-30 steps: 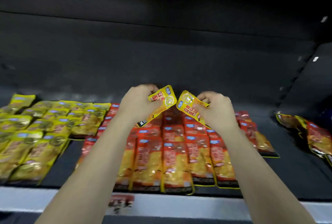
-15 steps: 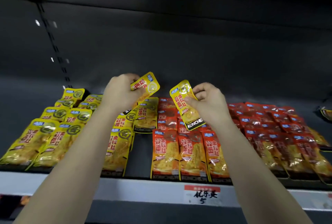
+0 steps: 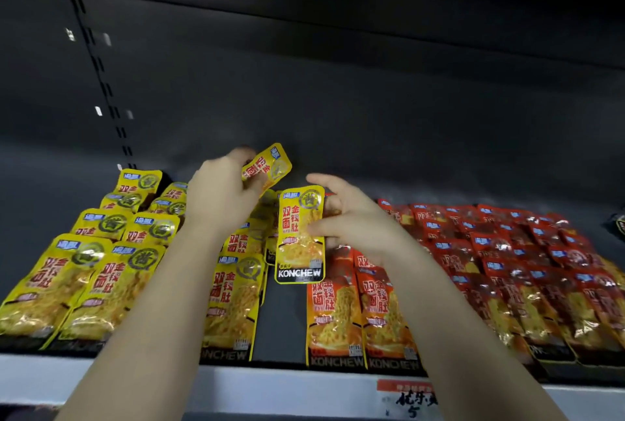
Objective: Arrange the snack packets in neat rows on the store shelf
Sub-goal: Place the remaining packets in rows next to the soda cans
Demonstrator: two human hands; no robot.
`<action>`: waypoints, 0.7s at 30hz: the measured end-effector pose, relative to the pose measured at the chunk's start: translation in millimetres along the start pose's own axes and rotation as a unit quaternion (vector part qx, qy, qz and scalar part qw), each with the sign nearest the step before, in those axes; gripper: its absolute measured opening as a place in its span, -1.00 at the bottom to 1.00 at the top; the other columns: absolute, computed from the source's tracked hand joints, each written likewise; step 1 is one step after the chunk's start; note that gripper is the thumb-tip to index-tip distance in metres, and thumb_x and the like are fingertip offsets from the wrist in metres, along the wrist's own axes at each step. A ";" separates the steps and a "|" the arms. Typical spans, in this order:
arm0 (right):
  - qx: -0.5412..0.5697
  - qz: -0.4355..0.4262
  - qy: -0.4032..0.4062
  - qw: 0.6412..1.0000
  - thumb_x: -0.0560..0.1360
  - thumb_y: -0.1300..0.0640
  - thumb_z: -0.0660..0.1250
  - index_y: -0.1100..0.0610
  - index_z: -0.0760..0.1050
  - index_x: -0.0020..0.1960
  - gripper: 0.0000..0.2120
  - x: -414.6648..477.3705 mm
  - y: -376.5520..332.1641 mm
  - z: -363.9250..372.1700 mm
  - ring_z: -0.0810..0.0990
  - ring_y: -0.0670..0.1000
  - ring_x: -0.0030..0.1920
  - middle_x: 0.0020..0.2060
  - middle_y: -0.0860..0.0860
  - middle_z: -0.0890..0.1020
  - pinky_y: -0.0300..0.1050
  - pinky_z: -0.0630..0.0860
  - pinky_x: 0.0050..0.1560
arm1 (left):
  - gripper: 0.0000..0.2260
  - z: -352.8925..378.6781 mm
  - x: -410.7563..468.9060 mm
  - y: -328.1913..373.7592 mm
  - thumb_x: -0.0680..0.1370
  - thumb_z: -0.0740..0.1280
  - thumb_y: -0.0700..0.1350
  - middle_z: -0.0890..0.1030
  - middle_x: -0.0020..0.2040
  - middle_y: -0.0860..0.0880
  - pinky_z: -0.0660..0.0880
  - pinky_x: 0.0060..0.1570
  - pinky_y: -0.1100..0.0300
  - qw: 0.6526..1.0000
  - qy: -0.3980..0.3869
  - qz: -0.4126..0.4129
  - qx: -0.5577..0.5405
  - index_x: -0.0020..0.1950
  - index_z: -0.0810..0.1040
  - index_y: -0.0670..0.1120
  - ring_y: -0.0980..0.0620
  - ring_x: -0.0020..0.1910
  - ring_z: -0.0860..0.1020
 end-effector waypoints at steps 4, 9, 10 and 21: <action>0.010 -0.028 -0.016 0.999 0.42 0.42 0.40 0.01 0.38 0.34 -0.42 1.4 -3.0 14.1 0.65 0.00 -0.18 0.06 0.15 0.63 -0.13 0.58 -0.25 | -0.77 -2.0 1.1 -1.6 0.52 0.35 -0.02 0.66 -0.11 -0.12 0.49 -0.18 0.01 1.000 0.017 0.008 -0.001 0.15 0.54 -0.02 -0.25 -0.09 0.59; 0.039 -0.086 -0.011 0.995 0.38 0.42 0.47 0.11 0.41 0.27 -0.47 -4.5 -11.7 14.3 0.69 0.16 -0.12 0.01 0.13 0.67 0.07 0.64 -0.05 | -0.75 -0.6 -1.4 -3.6 0.53 0.35 -0.02 0.65 -0.07 -0.13 0.47 -0.14 0.00 1.000 0.018 0.004 0.013 0.19 0.54 -0.04 -0.26 -0.05 0.58; 0.041 -0.097 -0.009 0.994 0.37 0.43 0.48 0.12 0.42 0.26 -0.47 -5.0 -12.9 13.7 0.69 0.17 -0.10 0.00 0.14 0.67 0.10 0.64 -0.02 | -0.74 -0.7 -1.5 -3.2 0.53 0.35 -0.01 0.66 -0.06 -0.13 0.48 -0.12 -0.01 1.000 0.017 0.005 0.012 0.19 0.54 -0.04 -0.25 -0.05 0.58; 0.077 -0.137 0.065 0.985 0.42 0.39 0.44 0.07 0.55 0.14 -0.63 -3.3 -13.5 -11.7 0.65 -0.05 -0.21 -0.11 0.05 0.68 -0.19 0.55 -0.23 | -0.74 0.5 -6.9 2.3 0.54 0.34 0.00 0.66 -0.06 -0.10 0.47 -0.12 0.00 1.000 0.013 0.013 0.002 0.18 0.54 -0.06 -0.21 -0.08 0.59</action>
Point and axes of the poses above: each hand's wrist, its own x-axis towards the middle knuckle, its own z-axis out of the palm, y = z × x, the point moved 10 cm from there along x, towards the middle knuckle
